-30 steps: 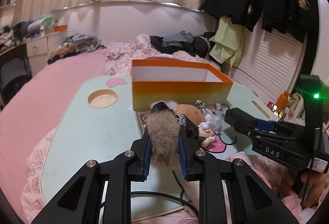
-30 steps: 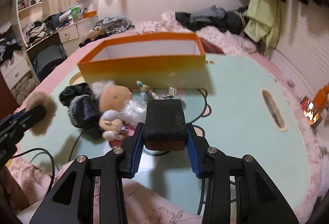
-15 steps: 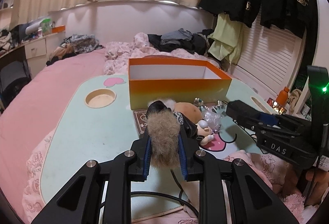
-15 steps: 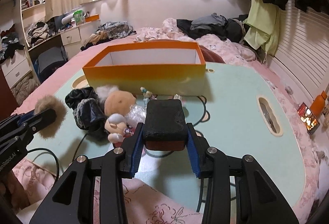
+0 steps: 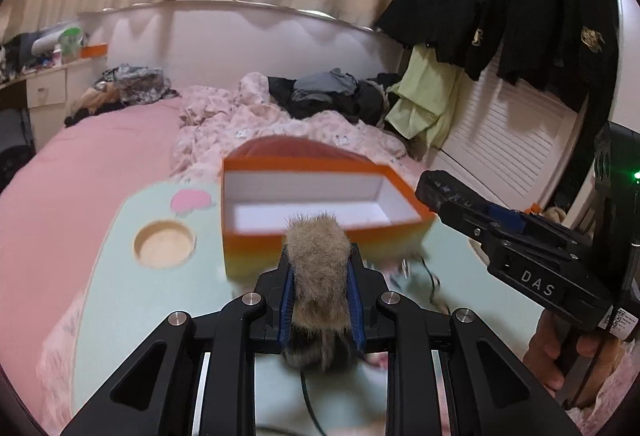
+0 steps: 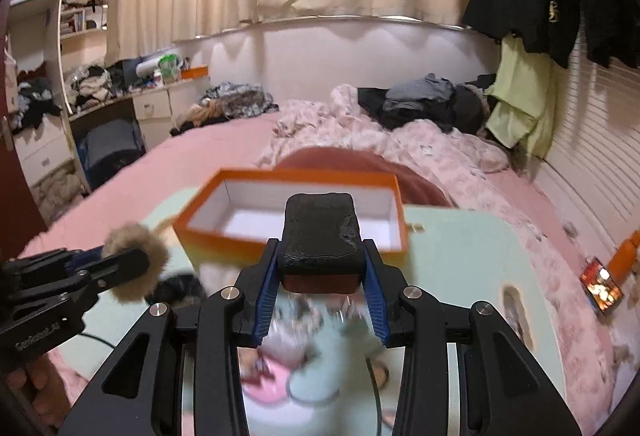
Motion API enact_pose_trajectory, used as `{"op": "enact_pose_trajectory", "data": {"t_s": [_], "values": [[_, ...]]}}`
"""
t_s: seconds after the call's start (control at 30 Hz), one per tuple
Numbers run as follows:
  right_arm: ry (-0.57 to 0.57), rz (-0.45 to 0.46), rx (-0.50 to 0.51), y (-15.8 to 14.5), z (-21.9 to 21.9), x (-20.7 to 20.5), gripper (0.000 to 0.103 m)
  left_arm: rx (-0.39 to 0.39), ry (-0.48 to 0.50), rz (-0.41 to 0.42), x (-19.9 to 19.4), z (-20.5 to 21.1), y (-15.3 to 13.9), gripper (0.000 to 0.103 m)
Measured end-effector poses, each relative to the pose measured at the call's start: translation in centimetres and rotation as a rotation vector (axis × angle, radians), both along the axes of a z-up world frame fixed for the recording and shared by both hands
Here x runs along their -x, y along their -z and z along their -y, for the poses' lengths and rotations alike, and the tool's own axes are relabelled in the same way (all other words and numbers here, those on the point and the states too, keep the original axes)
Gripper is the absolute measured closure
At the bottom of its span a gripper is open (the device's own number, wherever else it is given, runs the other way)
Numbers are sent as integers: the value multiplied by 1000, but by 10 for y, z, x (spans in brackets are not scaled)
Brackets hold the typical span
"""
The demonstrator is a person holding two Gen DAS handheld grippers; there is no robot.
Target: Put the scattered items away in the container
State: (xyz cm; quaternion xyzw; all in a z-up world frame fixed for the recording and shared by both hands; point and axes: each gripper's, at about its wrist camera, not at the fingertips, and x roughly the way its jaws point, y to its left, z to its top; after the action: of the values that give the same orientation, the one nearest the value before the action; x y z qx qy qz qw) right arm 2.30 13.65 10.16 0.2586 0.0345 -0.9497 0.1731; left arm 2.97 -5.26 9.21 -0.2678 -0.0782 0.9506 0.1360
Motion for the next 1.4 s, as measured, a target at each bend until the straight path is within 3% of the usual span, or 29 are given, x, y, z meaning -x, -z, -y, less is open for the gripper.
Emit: {"op": "enact_pose_trajectory", "data": {"t_s": [0.07,0.17,0.4,0.8,0.87,0.93,1.03,1.07,1.13,1.4], "values": [[-8,16,17,-6,3,18,63,5,-3,-1,19,0,-6,81],[-13,38,38,-11,8,47,63,-48,6,47,55,-1,-4,81],[23,107,-10,10,21,87,63,-32,-38,144,110,-7,22,81],[22,169,-84,36,26,97,63,59,-36,189,119,-24,42,81],[20,180,-79,38,26,97,63,46,-43,185,119,-22,41,73],[24,180,-76,37,25,96,61,14,-45,176,116,-17,39,45],[38,169,-82,33,25,94,60,-18,-66,142,109,-11,32,27],[41,163,-84,31,25,92,56,-23,-75,132,107,-10,30,23],[53,139,-80,25,24,86,39,-27,-83,114,101,-8,24,18],[77,53,-39,2,4,30,38,-19,-70,94,53,2,4,8]]}}
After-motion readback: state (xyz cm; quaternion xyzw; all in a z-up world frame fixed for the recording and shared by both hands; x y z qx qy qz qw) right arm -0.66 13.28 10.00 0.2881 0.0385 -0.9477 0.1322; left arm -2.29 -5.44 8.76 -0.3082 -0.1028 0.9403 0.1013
